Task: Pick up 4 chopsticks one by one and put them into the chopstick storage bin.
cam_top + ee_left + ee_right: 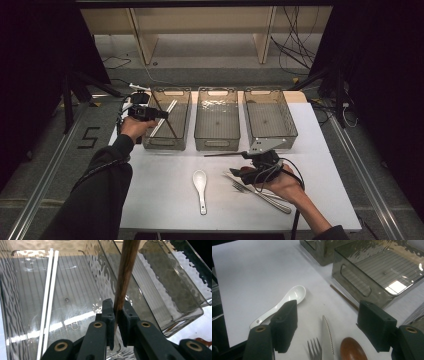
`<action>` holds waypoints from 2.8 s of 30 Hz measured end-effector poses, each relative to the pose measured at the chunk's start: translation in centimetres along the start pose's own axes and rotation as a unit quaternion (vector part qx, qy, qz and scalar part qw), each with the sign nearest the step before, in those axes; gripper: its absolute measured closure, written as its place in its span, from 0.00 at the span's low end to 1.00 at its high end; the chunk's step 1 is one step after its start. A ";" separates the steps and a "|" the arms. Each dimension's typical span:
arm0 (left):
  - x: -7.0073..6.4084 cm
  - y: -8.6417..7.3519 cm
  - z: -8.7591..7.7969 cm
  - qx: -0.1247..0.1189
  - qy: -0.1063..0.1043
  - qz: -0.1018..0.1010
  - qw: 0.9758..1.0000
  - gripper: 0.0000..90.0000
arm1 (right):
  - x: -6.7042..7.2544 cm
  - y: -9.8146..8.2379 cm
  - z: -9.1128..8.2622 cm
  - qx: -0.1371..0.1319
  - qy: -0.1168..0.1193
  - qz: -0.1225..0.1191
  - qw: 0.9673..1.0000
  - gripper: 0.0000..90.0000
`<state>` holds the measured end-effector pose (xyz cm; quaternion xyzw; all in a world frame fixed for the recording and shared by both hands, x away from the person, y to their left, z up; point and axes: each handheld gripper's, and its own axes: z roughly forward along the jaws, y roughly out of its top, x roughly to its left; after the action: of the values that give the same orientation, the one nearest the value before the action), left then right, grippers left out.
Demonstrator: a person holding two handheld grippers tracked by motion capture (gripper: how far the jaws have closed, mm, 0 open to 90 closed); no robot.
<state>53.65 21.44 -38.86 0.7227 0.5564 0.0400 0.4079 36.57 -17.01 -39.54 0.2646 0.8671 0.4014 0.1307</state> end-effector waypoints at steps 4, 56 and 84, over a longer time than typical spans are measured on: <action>0.0 0.1 0.2 0.004 0.005 0.002 1.000 0.91 | 0.0 0.0 0.0 0.001 0.000 -0.001 1.000 0.37; -5.9 -8.3 -7.4 -0.086 -0.060 0.107 0.989 0.21 | -5.3 -1.1 3.1 0.076 -0.063 0.014 0.995 0.33; -7.6 -15.0 -8.3 -0.096 -0.064 0.159 0.981 0.19 | -8.0 -2.1 8.0 0.137 -0.059 0.013 0.989 0.36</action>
<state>34.94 20.37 -39.90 0.7604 0.4012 0.1114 0.4985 45.92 -17.64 -46.17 0.3145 0.9013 0.2640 0.1383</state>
